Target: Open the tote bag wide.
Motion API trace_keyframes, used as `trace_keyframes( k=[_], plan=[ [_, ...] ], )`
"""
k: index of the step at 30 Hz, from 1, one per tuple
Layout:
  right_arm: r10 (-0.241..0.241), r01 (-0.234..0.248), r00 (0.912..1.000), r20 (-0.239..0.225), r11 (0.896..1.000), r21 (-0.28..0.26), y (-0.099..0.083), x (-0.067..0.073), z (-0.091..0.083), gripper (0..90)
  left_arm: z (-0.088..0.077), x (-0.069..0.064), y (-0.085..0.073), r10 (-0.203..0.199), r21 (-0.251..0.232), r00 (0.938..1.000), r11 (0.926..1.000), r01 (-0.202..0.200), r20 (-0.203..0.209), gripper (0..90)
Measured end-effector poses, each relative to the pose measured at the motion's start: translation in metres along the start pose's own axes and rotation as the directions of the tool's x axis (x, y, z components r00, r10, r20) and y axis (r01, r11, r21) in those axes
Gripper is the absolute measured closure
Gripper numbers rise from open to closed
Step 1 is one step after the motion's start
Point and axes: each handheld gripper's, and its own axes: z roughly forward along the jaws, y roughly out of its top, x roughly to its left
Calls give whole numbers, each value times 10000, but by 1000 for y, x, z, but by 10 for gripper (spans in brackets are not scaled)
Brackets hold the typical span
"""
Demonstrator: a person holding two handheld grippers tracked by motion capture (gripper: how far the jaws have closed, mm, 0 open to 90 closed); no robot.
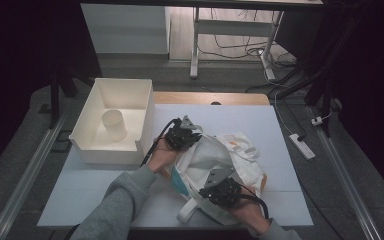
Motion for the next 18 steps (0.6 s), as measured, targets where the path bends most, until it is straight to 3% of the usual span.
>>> trace_keyframes(
  k=[5, 12, 13, 14, 16, 18],
  plan=[
    [-514, 514, 9985, 207, 9987, -30, 6, 15, 7, 897, 0, 2, 0, -73, -40, 10000, 10000, 73, -59, 872],
    [-270, 269, 9996, -35, 9990, -370, 4, 14, 16, 887, 2, 2, 0, -46, 20, 10000, 10000, 46, 10, 872],
    [-161, 153, 9997, -176, 9989, -439, 3, 12, 15, 870, 1, 1, 0, -16, 10, 10000, 10000, 16, 7, 872],
    [153, -181, 9990, -428, 9977, -660, 3, 5, 11, 759, 1, 1, 0, 35, 25, 10000, 10000, -35, 5, 872],
    [449, -462, 9989, -153, 9937, -1022, 2, -2, 4, 646, 0, 1, 0, 46, 1, 10000, 10000, -46, 20, 871],
    [805, -750, 9961, 349, 9877, -1375, 1, -12, -7, 600, 0, 0, 0, 82, 12, 10000, 10000, -83, 12, 871]
  ],
)
